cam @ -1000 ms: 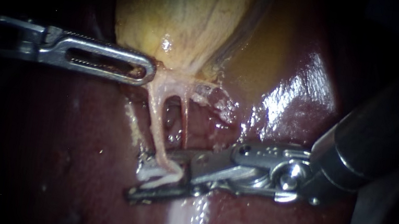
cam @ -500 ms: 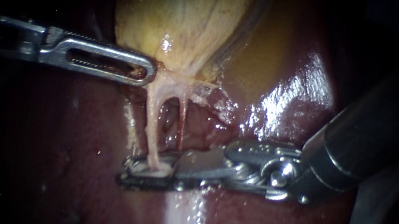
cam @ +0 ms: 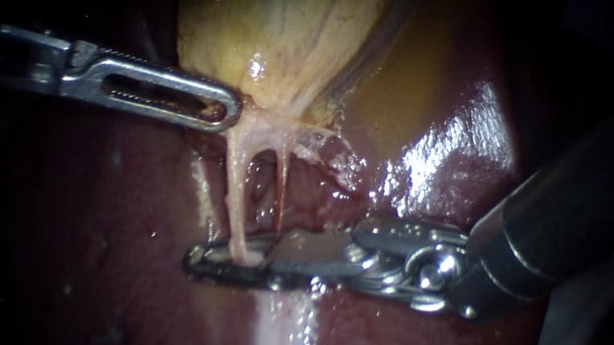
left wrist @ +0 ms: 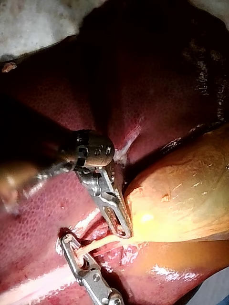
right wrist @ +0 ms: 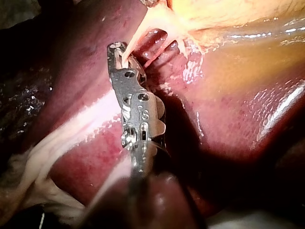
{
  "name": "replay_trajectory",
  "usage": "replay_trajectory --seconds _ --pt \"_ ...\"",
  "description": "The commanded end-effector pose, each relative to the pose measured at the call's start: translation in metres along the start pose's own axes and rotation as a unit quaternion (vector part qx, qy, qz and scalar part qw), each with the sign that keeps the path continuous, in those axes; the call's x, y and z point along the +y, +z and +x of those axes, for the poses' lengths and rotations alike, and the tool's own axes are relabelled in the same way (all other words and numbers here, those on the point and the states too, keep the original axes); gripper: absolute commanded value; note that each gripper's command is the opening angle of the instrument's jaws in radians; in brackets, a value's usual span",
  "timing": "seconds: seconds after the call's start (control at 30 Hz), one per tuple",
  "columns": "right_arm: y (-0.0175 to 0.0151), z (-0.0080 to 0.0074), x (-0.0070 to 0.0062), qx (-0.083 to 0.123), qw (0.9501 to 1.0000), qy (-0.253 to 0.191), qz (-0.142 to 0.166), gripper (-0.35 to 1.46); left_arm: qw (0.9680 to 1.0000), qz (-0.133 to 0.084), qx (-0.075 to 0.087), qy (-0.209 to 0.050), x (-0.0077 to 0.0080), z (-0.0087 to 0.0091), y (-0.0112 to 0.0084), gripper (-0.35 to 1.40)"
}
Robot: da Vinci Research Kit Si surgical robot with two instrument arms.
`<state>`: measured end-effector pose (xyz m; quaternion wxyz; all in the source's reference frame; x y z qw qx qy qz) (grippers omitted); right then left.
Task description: Clipping second clip left tube
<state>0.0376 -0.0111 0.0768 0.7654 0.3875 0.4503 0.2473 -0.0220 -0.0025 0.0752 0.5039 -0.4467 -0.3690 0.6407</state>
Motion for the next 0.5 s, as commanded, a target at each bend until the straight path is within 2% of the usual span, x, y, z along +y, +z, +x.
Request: replay_trajectory --seconds 0.03,0.5 --pt "0.0001 -0.0001 0.0000 -0.001 1.0000 -0.001 0.001 -0.35 1.0000 -0.001 0.000 0.000 0.0000 0.0000 0.0000 -0.35" --pt "0.0002 -0.0001 0.0001 -0.001 1.0000 -0.001 0.001 -0.35 1.0000 -0.001 0.000 0.000 -0.0001 0.0001 0.0000 -0.35"
